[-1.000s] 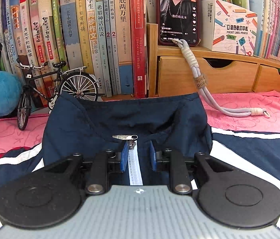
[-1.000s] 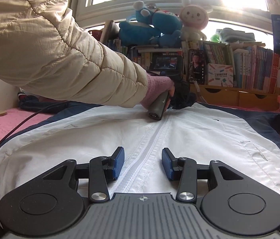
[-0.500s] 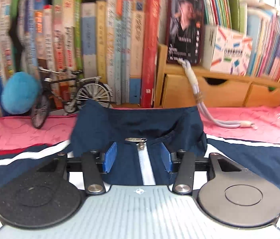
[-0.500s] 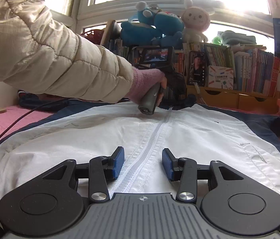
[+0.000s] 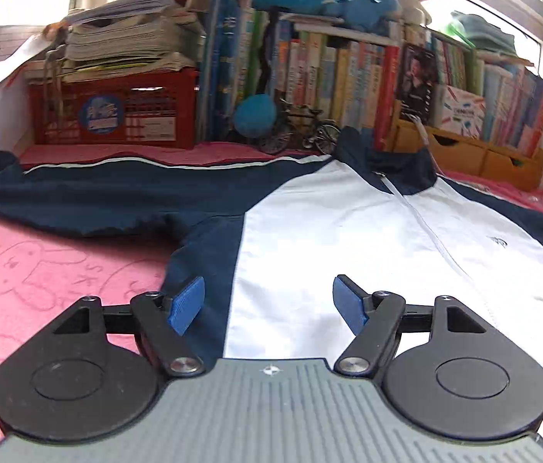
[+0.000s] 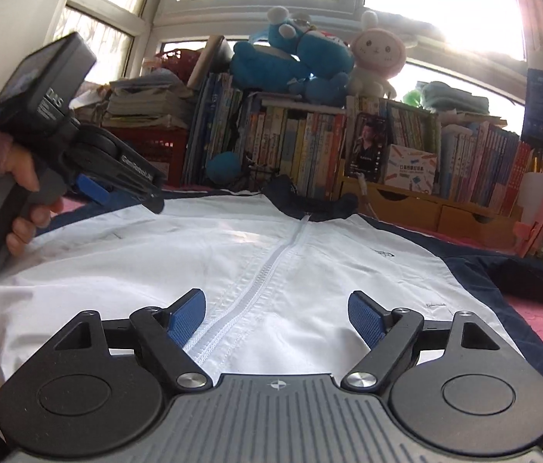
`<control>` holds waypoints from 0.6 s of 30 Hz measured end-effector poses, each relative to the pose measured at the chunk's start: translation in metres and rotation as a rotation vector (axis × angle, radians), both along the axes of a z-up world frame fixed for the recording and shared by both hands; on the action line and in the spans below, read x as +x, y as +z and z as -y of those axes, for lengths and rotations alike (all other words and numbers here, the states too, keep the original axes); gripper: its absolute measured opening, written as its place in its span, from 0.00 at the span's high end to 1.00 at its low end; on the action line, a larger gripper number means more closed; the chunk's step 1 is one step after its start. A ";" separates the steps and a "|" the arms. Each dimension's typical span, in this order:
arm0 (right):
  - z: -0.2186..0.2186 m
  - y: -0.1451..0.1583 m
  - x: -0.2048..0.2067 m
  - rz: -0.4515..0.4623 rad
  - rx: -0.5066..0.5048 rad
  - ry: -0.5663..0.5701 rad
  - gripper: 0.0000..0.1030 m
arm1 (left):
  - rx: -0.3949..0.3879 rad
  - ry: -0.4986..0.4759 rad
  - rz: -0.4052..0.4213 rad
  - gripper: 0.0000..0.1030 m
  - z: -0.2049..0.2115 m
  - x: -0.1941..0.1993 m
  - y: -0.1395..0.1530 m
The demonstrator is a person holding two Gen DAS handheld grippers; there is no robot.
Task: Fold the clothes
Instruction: 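Move the left gripper to the white hem while the right gripper approaches it too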
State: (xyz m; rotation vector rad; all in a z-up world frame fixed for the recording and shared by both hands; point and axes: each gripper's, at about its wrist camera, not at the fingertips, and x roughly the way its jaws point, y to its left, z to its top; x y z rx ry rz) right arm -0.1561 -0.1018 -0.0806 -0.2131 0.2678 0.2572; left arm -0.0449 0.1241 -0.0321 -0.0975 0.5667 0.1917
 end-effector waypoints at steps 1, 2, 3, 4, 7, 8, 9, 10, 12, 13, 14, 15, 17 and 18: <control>0.003 0.001 0.000 0.003 -0.014 -0.010 0.21 | 0.067 0.006 -0.047 0.28 0.001 -0.001 -0.005; 0.005 0.001 -0.001 0.006 -0.028 -0.021 0.19 | 0.139 0.004 -0.050 0.26 0.004 -0.006 -0.010; 0.008 0.002 -0.001 0.010 -0.042 -0.031 0.18 | 0.178 -0.004 -0.047 0.25 0.004 -0.014 -0.012; 0.022 0.002 0.001 0.000 -0.037 -0.082 0.18 | 0.202 -0.008 -0.045 0.25 0.002 -0.021 -0.012; 0.082 0.002 0.014 -0.045 0.005 -0.290 0.13 | 0.261 0.036 -0.026 0.23 -0.004 -0.038 -0.017; 0.102 0.003 0.018 -0.060 0.019 -0.359 0.08 | 0.274 0.057 -0.022 0.23 -0.006 -0.042 -0.018; 0.122 0.003 0.022 -0.076 0.033 -0.428 0.08 | 0.287 0.078 -0.018 0.23 -0.007 -0.046 -0.019; 0.140 0.003 0.025 -0.081 0.033 -0.499 0.08 | 0.295 0.096 -0.016 0.23 -0.008 -0.049 -0.019; 0.159 0.005 0.026 -0.076 -0.002 -0.609 0.16 | 0.283 0.110 0.000 0.25 -0.006 -0.061 -0.015; 0.164 0.007 0.024 -0.064 -0.006 -0.629 0.16 | 0.270 0.104 0.016 0.25 -0.003 -0.066 -0.012; 0.163 0.009 0.019 -0.046 0.014 -0.607 0.16 | 0.260 0.092 0.037 0.25 0.003 -0.071 -0.009; 0.160 0.012 0.014 -0.029 0.040 -0.572 0.16 | 0.255 0.067 0.056 0.25 0.010 -0.076 -0.004; 0.148 0.017 0.006 -0.006 0.090 -0.478 0.16 | 0.240 0.011 0.073 0.23 0.025 -0.080 0.004; 0.137 0.020 0.004 -0.017 0.105 -0.403 0.16 | 0.228 -0.020 0.068 0.21 0.033 -0.080 0.008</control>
